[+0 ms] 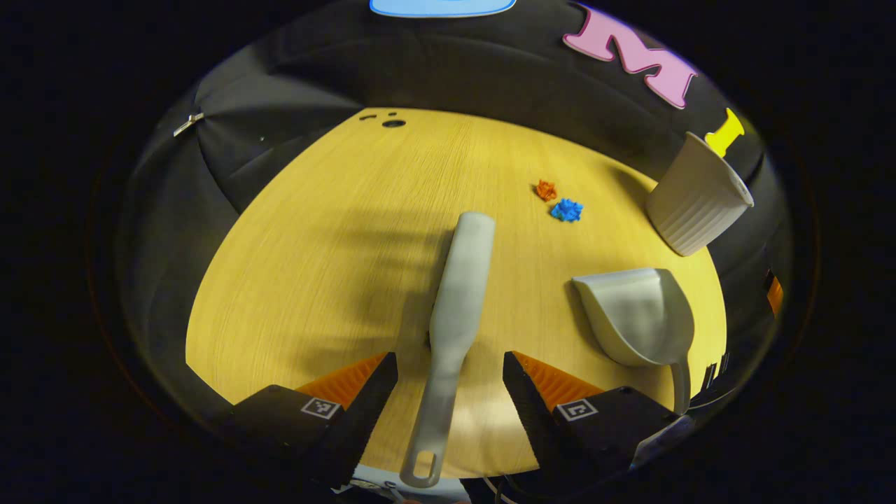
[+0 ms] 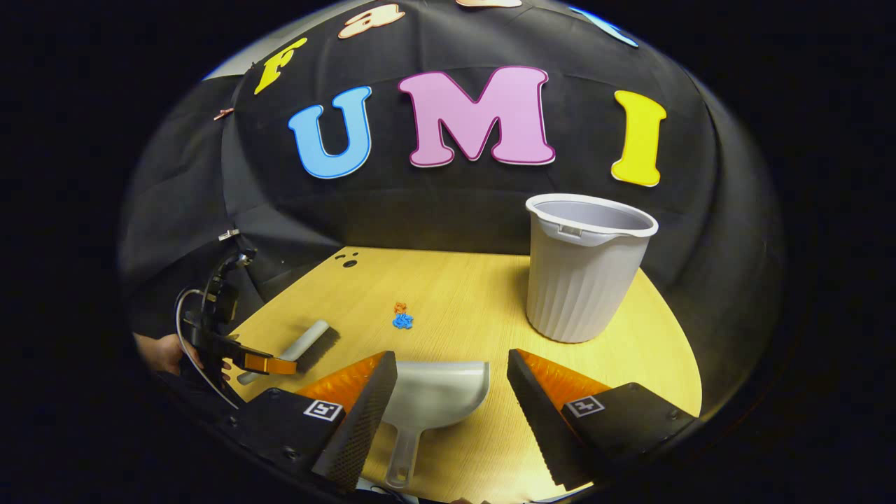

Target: Pick up the small broom and dustpan from the desktop, sweep the trash into the dustpan with the broom, and then empty the trash into the garbage bin.

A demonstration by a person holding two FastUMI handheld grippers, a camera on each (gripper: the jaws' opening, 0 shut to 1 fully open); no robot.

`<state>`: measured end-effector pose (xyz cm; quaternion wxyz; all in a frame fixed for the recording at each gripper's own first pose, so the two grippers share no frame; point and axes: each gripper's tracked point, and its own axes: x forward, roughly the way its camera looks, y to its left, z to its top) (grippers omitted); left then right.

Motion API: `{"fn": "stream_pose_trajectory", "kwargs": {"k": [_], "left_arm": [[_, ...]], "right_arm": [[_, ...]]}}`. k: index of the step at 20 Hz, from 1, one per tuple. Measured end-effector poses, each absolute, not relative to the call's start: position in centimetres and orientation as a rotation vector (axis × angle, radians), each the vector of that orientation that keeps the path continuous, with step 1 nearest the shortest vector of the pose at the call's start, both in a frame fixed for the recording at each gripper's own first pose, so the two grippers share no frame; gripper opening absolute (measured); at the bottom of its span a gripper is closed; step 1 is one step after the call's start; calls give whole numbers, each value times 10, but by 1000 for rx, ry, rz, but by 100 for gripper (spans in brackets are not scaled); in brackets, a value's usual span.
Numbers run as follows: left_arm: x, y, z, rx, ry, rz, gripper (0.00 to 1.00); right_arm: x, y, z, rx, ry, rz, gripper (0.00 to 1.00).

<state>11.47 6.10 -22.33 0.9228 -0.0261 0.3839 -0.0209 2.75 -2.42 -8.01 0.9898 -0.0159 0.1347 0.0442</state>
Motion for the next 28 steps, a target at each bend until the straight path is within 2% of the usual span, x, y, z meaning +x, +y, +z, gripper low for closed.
{"fn": "stream_pose_trajectory", "kwargs": {"k": [4, 11, 12, 14, 15, 16, 22, 26, 28], "left_arm": [[130, 61, -240, -46, 881, -20, 94], [143, 57, -252, 55, 918, 36, 82], [145, 53, -250, 67, 904, 25, 75], [143, 46, -250, 73, 893, 17, 53], [143, 46, -254, 73, 888, 22, 48], [144, 45, -253, 66, 878, 26, 38], [140, 42, -248, 38, 808, -7, 27], [131, 45, -227, 34, 700, -52, 24], [120, 49, -217, 29, 669, -73, 27]], "right_arm": [[37, -20, -100, -13, 336, 138, 99], [42, -17, -127, 37, 448, 165, 99], [42, -16, -132, 54, 470, 162, 99], [37, -19, -138, 68, 508, 146, 99], [35, -20, -139, 75, 517, 136, 99], [33, -22, -142, 84, 532, 125, 99], [15, -18, -169, 116, 658, 58, 99], [4, -9, -184, 106, 719, 6, 99], [3, 0, -194, 96, 739, -11, 99]]}}
